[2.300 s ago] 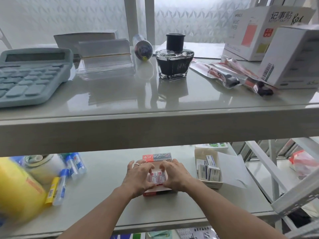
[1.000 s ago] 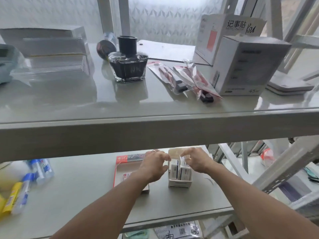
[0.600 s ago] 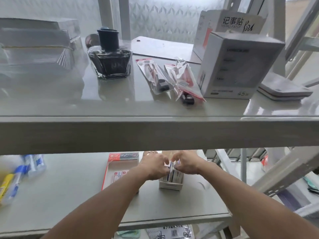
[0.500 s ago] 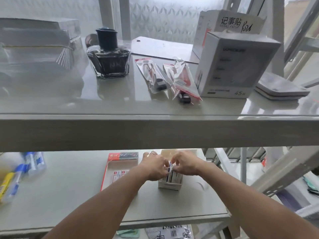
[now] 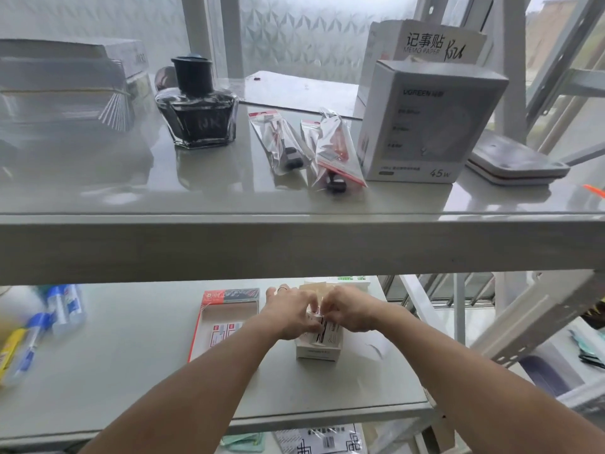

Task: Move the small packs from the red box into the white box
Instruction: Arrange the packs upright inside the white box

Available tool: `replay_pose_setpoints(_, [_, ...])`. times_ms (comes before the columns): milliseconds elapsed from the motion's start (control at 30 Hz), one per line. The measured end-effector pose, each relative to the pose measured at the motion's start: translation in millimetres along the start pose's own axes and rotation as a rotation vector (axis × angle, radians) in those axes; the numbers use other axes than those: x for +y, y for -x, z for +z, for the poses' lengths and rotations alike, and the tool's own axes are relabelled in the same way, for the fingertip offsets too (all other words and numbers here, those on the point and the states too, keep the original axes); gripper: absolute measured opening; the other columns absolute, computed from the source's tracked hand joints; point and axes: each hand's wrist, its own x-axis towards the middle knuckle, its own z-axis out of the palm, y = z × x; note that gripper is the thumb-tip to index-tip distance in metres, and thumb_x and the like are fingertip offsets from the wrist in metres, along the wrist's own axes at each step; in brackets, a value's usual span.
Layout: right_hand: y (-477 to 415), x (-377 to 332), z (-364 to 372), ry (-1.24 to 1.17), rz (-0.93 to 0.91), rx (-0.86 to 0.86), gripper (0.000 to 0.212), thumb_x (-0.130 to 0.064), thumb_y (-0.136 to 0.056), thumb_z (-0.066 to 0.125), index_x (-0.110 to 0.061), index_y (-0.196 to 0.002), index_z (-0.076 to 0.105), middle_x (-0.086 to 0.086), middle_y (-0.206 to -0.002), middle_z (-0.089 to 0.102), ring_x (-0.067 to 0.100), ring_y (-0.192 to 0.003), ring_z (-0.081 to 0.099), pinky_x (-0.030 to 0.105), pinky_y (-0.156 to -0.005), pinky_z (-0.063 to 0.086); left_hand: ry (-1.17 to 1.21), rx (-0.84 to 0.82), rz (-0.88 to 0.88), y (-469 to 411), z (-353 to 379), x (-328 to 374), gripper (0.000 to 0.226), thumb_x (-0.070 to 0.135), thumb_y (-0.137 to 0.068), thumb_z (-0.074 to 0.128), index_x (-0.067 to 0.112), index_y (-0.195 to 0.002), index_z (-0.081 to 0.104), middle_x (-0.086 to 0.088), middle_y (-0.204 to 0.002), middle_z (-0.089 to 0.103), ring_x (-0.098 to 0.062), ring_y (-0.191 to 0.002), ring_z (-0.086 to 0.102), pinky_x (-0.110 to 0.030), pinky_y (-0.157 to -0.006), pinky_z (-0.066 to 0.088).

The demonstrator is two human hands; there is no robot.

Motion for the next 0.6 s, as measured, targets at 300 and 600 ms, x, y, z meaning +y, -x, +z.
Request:
replay_pose_setpoints(300, [2,-1,7,0.019,-0.048,0.033,0.015,-0.010,-0.093,0.063,-0.010,-0.094,0.078,0.004,-0.080,0.071,0.018,-0.069,0.054,0.016,-0.056,0.035,-0.088,0.002,-0.004,-1,2,4,0.040,0.062,-0.070,0.067,0.033,-0.096,0.067,-0.001,-0.100,0.065,-0.025,-0.115,0.045,-0.048,-0.102,0.026])
replay_pose_setpoints(600, [-10,7,14,0.050,0.060,0.248,0.024,-0.006,-0.086,0.059,-0.017,-0.101,0.074,0.005,-0.106,0.069,0.024,-0.096,0.060,0.036,-0.084,0.051,-0.093,-0.161,-0.030,-5,-2,-4,0.030,0.032,-0.090,0.045,0.030,-0.103,0.072,0.000,-0.108,0.067,-0.027,-0.118,0.044,-0.050,-0.103,0.023])
